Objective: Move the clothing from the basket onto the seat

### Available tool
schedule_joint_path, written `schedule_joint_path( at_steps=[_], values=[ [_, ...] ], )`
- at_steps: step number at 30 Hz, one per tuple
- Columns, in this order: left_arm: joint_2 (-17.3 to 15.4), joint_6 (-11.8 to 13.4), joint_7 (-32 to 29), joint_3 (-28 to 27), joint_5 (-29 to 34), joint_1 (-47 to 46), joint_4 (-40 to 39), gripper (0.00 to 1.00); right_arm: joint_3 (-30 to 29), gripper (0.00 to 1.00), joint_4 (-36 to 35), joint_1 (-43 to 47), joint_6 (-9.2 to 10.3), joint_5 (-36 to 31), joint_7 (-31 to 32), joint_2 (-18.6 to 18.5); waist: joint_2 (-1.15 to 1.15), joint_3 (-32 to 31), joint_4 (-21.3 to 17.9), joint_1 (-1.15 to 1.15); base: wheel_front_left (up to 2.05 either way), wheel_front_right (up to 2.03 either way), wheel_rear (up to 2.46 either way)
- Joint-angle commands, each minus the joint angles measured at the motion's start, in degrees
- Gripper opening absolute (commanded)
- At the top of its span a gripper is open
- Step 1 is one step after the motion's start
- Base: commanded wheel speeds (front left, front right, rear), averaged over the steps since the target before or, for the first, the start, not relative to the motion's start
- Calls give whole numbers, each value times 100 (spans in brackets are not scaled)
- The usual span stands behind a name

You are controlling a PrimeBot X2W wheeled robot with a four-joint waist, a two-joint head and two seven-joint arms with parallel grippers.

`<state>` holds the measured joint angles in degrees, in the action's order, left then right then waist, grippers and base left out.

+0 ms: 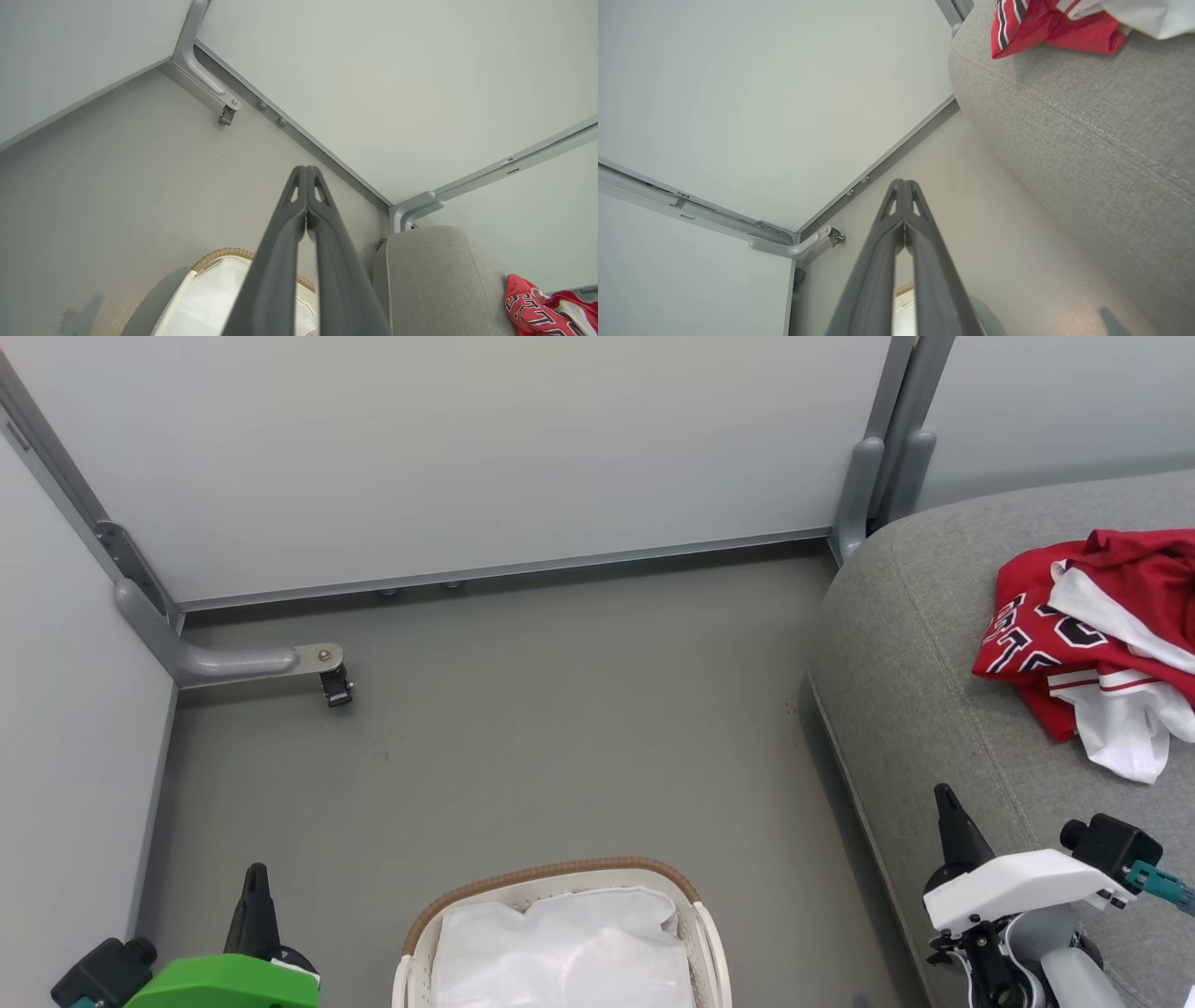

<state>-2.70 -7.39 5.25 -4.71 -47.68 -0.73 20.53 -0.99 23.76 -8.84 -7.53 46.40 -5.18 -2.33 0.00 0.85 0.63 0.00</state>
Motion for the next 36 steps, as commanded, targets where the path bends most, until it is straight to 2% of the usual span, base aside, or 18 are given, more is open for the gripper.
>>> schedule_joint_path(
  at_steps=[1,36],
  values=[
    [-32,-6,-39,-26,-206,-196,-102,0,-38,0,-120,-26,2,201,45,-34,0,-1,-1,0,0,0,0],
    [-32,-11,-624,-115,-2368,-409,-389,0,-308,0,-567,127,4,2429,624,-52,0,-29,-27,0,0,0,0]
  ],
)
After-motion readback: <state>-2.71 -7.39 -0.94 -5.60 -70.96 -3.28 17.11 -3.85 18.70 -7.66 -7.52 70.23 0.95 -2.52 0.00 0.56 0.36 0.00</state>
